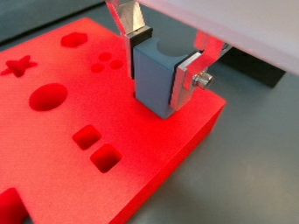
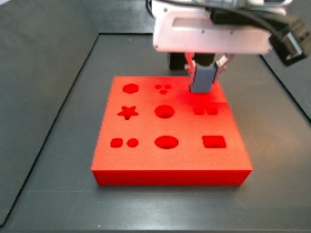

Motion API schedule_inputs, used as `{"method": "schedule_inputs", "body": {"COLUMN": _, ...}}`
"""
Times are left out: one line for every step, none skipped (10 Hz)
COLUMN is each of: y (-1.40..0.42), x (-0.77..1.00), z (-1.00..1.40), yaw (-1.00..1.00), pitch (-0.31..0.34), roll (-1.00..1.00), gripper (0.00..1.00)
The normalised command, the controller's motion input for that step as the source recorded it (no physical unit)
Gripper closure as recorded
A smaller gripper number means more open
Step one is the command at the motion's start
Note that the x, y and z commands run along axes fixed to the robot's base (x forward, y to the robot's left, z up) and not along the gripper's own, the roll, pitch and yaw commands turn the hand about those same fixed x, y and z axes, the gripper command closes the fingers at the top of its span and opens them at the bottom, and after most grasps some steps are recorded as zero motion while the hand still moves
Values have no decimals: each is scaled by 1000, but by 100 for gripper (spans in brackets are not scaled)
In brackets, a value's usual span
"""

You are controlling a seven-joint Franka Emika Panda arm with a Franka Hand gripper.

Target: Insert the arch object.

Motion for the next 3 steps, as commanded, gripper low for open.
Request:
{"method": "schedule_inputs", "body": {"y": 0, "x": 0, "z": -466, "yaw": 0, "pitch": -54, "roll": 71, "gripper": 100}}
{"method": "schedule_inputs", "body": {"y": 0, "x": 0, "z": 0, "yaw": 0, "pitch": -6, "roll": 0, "gripper": 100}}
{"method": "schedule_inputs", "body": {"y": 0, "x": 0, "z": 0, "yaw": 0, "pitch": 0, "roll": 0, "gripper": 100}}
